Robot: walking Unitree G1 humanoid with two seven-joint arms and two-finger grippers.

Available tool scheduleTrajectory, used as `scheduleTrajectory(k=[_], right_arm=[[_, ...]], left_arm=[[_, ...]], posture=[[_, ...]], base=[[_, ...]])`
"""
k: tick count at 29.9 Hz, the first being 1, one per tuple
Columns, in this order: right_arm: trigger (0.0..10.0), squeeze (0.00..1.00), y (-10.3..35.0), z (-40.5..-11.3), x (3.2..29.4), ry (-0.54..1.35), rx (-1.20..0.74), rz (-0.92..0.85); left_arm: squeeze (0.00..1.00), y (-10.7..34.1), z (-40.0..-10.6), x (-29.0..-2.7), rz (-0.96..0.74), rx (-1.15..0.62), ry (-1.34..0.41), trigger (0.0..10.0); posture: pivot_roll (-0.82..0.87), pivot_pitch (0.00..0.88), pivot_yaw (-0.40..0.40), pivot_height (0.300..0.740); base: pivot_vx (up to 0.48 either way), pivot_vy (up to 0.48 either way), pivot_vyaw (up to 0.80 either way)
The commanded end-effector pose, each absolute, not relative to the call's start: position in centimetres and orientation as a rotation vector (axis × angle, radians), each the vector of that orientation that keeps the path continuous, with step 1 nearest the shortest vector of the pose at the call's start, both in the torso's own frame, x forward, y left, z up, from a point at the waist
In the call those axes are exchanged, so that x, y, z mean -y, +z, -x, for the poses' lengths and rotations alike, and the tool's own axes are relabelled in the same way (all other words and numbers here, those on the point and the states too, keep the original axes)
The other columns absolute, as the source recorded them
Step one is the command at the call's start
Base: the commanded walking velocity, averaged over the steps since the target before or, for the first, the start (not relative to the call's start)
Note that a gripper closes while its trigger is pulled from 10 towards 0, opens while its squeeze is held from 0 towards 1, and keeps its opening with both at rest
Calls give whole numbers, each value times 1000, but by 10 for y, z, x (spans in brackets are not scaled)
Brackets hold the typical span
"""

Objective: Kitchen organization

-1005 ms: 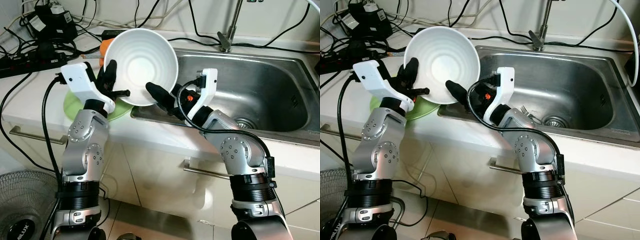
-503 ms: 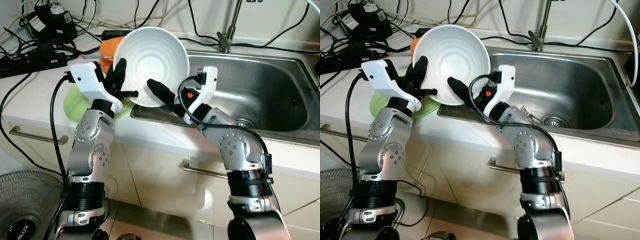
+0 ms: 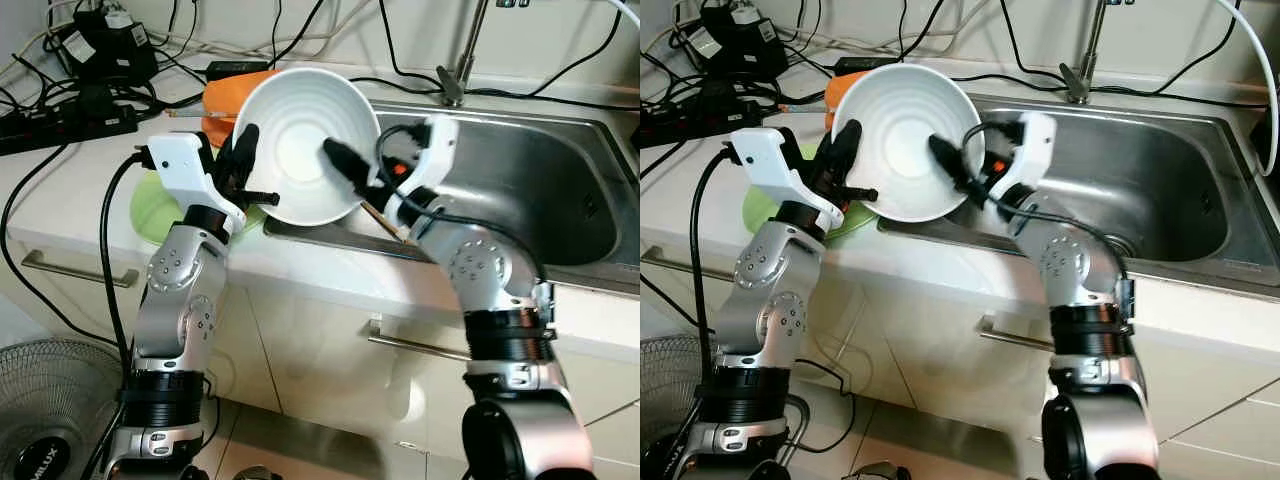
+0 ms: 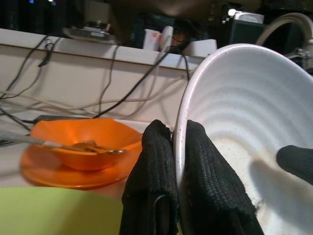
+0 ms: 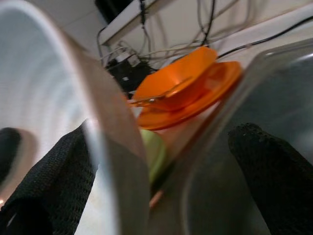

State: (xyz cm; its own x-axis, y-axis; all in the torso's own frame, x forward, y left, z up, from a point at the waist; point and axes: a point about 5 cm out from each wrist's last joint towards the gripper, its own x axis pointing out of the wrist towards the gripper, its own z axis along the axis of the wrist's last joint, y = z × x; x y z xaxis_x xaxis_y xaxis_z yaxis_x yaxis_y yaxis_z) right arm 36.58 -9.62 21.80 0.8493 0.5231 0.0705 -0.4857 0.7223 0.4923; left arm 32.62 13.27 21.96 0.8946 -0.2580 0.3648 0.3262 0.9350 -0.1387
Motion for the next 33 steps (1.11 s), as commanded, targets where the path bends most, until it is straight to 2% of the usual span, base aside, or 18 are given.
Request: scheduleTrajectory(k=[1, 3, 4, 5, 6, 7, 17, 27, 33], right_arm=[[10000, 0, 222, -370, 98, 539, -71, -528], [10000, 0, 222, -372, 102, 524, -75, -544], [4078, 0, 222, -372, 102, 523, -79, -550], [2000, 0, 221, -372, 102, 523, -85, -554], [2000, 0, 220, -372, 102, 523, -92, -556], [0, 0, 219, -372, 101, 525, -100, -557], [0, 0, 211, -368, 106, 563, -154, -571], [0, 0, 204, -353, 106, 744, -237, -581], [0, 0, 202, -350, 109, 771, -253, -571]], left_arm=[[0, 230, -321, -129, 185, 407, -338, 0], [0, 230, -321, -129, 187, 407, -338, 0], [0, 229, -321, -129, 189, 407, -337, 0], [0, 229, -321, -128, 191, 407, -338, 0], [0, 229, -321, -128, 192, 408, -338, 0], [0, 229, -321, -128, 191, 410, -339, 0], [0, 232, -325, -136, 190, 414, -321, 0], [0, 233, -331, -149, 215, 400, -281, 0], [0, 235, -331, -151, 218, 401, -279, 0]], posture=[[-25, 7, 46, 740], [-25, 8, 45, 740], [-26, 9, 44, 740], [-27, 9, 43, 740], [-27, 9, 43, 740], [-27, 8, 43, 740], [-28, 10, 42, 740], [-33, 13, 48, 740], [-30, 13, 49, 740]], base=[[0, 0, 0], [0, 0, 0], [0, 0, 0], [0, 0, 0], [0, 0, 0], [0, 0, 0], [0, 0, 0], [0, 0, 0], [0, 0, 0]])
